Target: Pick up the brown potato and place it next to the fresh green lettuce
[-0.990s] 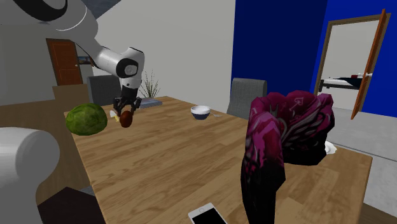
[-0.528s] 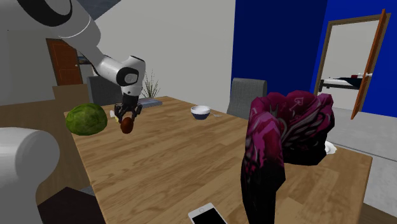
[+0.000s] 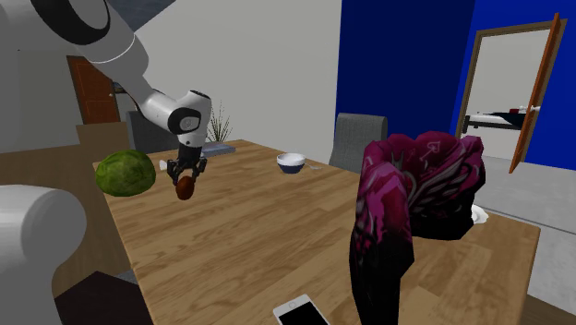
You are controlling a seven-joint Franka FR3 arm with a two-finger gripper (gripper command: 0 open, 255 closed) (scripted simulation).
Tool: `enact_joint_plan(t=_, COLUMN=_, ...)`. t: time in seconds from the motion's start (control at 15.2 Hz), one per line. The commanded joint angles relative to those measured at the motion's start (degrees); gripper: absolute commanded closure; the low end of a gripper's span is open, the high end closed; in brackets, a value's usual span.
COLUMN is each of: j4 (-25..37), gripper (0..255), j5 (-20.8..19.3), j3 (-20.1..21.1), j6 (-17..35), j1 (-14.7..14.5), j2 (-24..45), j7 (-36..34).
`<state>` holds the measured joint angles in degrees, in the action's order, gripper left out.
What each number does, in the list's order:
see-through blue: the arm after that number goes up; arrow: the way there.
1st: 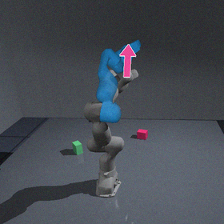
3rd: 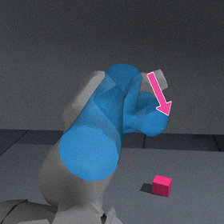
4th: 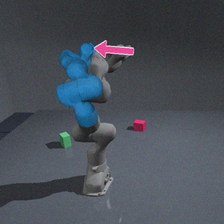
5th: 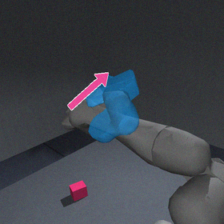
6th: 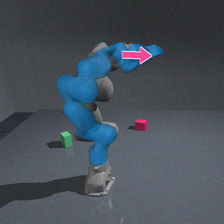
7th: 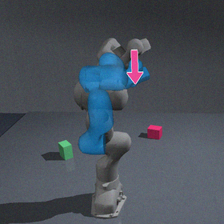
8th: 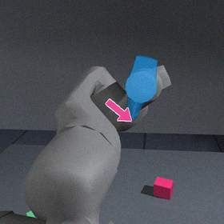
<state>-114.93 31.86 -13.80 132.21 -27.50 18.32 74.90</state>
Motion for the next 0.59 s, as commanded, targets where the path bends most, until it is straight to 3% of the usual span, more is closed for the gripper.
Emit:
enact_joint_plan(t=0.0, j4=-0.20, gripper=255, j5=0.07, j3=0.00, j6=0.16, j1=0.11, j2=0.76, j7=0.16)
enact_joint_plan(t=0.26, j4=-0.20, gripper=255, j5=0.07, j3=-0.01, j6=0.16, j1=0.10, j2=0.76, j7=0.16)
enact_joint_plan(t=0.33, j4=-0.47, gripper=0, j5=0.14, j3=-0.04, j6=0.28, j1=0.19, j2=0.68, j7=0.40)
enact_joint_plan(t=0.53, j4=-0.67, gripper=0, j5=0.15, j3=-0.06, j6=0.32, j1=0.22, j2=0.53, j7=0.49)
